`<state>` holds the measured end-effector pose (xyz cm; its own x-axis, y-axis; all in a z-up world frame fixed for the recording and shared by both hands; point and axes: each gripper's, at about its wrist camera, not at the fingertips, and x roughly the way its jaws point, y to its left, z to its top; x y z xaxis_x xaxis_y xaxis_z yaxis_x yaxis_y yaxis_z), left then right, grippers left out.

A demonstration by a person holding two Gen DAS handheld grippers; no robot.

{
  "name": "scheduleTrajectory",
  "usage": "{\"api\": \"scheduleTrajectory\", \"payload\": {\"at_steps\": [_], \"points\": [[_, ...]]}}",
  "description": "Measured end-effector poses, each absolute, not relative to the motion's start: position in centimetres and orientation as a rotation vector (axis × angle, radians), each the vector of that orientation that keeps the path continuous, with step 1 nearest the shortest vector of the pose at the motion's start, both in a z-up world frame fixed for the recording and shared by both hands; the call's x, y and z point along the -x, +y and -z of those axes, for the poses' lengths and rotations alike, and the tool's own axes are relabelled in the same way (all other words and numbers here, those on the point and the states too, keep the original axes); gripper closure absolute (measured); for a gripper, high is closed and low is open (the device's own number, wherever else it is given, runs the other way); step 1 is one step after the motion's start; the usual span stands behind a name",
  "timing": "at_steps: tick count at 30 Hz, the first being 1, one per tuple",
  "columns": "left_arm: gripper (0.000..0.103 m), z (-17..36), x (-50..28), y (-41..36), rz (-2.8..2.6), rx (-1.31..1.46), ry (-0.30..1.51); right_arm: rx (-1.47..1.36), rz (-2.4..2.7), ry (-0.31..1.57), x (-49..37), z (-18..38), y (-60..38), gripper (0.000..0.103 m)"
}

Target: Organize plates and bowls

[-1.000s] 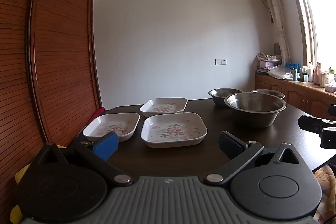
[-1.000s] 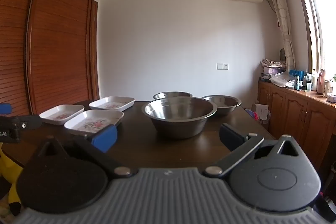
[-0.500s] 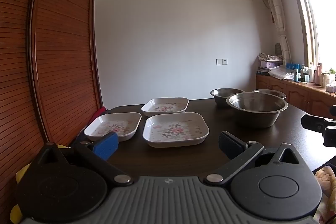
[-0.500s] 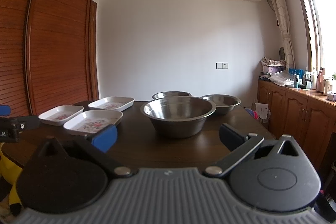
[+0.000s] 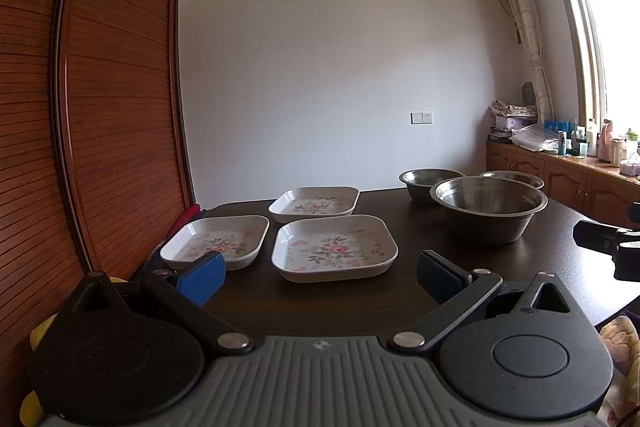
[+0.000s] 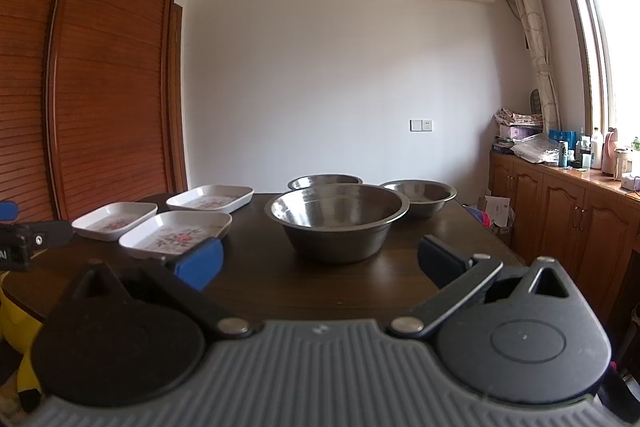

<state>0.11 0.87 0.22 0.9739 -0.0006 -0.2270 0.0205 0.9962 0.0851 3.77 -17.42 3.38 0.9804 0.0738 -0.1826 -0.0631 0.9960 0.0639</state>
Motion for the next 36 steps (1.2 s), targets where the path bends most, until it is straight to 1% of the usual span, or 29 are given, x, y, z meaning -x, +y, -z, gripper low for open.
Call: {"api": "scheduleTrajectory", "payload": {"at_steps": [14, 22, 36], "points": [[0.000, 0.6, -0.9, 0.8, 0.011, -0.086, 0.261, -0.055, -0.075, 0.194, -4.1, -2.8, -17.4, 0.000], [0.000, 0.8, -2.4, 3.6, 0.020, -0.071, 0.307, -0.031, -0.166, 0.212, -5.7, -3.1, -15.5, 0.000], [0.000, -0.1, -4.7, 7.5, 0.051, -0.051, 0.328, 0.022, -0.312, 0.243, -8.8, -4.7, -10.8, 0.000]]}}
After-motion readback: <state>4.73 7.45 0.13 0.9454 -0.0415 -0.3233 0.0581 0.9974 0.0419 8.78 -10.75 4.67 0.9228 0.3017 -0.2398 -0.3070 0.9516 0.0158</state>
